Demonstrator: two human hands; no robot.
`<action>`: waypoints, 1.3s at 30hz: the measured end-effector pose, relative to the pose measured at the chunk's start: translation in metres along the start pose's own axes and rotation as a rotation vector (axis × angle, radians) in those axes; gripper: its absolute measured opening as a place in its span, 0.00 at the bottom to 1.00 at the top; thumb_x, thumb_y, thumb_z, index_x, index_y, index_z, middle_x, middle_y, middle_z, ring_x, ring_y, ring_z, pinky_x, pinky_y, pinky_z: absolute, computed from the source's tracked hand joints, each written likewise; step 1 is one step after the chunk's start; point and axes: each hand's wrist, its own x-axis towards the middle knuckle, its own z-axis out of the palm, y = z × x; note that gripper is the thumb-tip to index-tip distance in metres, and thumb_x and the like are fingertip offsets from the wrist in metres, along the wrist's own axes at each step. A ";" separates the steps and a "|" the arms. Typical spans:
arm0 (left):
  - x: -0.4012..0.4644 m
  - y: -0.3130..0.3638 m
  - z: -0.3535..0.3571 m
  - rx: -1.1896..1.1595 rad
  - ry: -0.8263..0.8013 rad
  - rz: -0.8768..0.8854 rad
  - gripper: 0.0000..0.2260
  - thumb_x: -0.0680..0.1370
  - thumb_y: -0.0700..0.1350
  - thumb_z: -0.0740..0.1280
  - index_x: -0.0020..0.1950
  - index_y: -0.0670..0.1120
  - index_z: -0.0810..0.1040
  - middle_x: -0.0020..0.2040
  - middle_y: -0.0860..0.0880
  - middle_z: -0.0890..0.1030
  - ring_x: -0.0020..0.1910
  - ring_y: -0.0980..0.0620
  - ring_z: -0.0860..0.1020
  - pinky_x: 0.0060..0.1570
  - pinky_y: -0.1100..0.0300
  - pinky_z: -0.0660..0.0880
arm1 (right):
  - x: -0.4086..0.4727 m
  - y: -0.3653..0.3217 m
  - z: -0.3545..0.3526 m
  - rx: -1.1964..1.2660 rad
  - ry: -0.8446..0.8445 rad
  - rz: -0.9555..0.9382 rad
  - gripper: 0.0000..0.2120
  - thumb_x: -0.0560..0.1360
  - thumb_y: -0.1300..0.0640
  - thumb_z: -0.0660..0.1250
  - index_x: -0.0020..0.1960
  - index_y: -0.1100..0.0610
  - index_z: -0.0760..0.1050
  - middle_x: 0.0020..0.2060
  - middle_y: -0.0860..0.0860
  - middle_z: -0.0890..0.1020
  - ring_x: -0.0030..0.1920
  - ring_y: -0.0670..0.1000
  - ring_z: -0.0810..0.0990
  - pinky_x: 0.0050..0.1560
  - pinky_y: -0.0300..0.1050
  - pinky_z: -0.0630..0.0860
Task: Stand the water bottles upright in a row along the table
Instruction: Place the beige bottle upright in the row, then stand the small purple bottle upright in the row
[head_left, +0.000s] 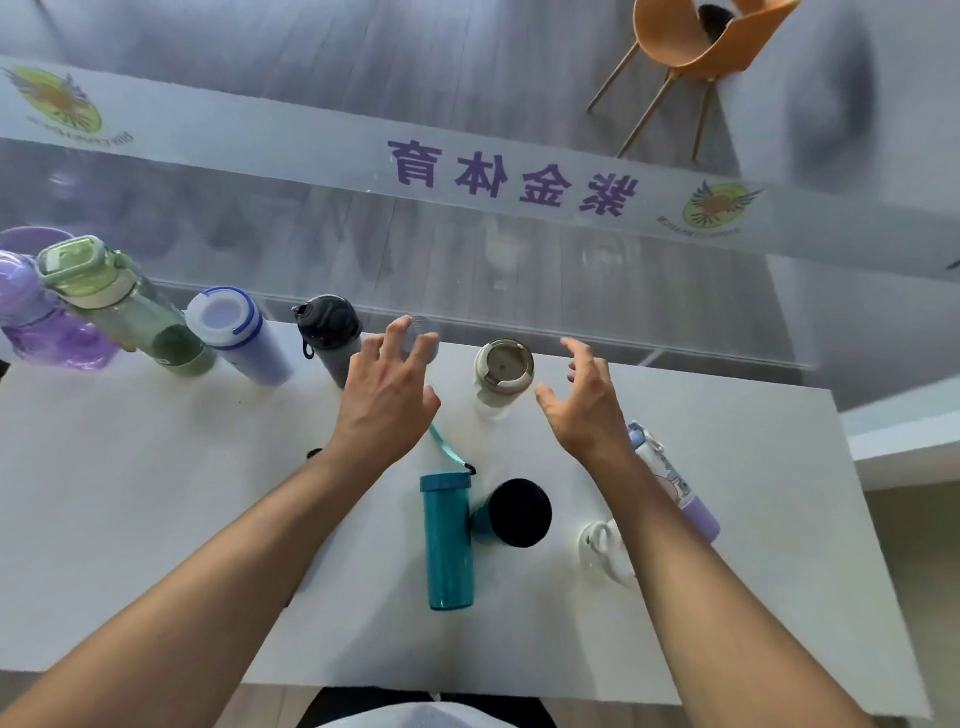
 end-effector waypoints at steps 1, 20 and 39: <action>-0.003 0.005 -0.002 -0.007 0.013 0.025 0.26 0.72 0.44 0.70 0.69 0.48 0.69 0.73 0.41 0.66 0.64 0.35 0.68 0.59 0.42 0.70 | -0.004 0.004 -0.004 -0.005 0.016 0.017 0.31 0.75 0.54 0.71 0.75 0.56 0.65 0.61 0.60 0.73 0.60 0.59 0.77 0.64 0.51 0.73; -0.114 0.128 0.025 -0.201 0.055 0.107 0.15 0.76 0.48 0.64 0.62 0.51 0.77 0.63 0.48 0.77 0.62 0.44 0.73 0.57 0.47 0.72 | -0.044 0.123 -0.059 -0.006 -0.094 0.231 0.22 0.74 0.51 0.69 0.67 0.50 0.72 0.60 0.55 0.75 0.59 0.57 0.78 0.61 0.52 0.75; -0.126 0.154 0.051 -0.111 0.118 -0.143 0.12 0.75 0.41 0.70 0.58 0.49 0.78 0.60 0.49 0.75 0.59 0.45 0.70 0.57 0.51 0.71 | 0.008 0.165 -0.036 -0.434 -0.299 0.186 0.30 0.64 0.39 0.72 0.59 0.52 0.68 0.57 0.56 0.74 0.59 0.61 0.75 0.60 0.52 0.72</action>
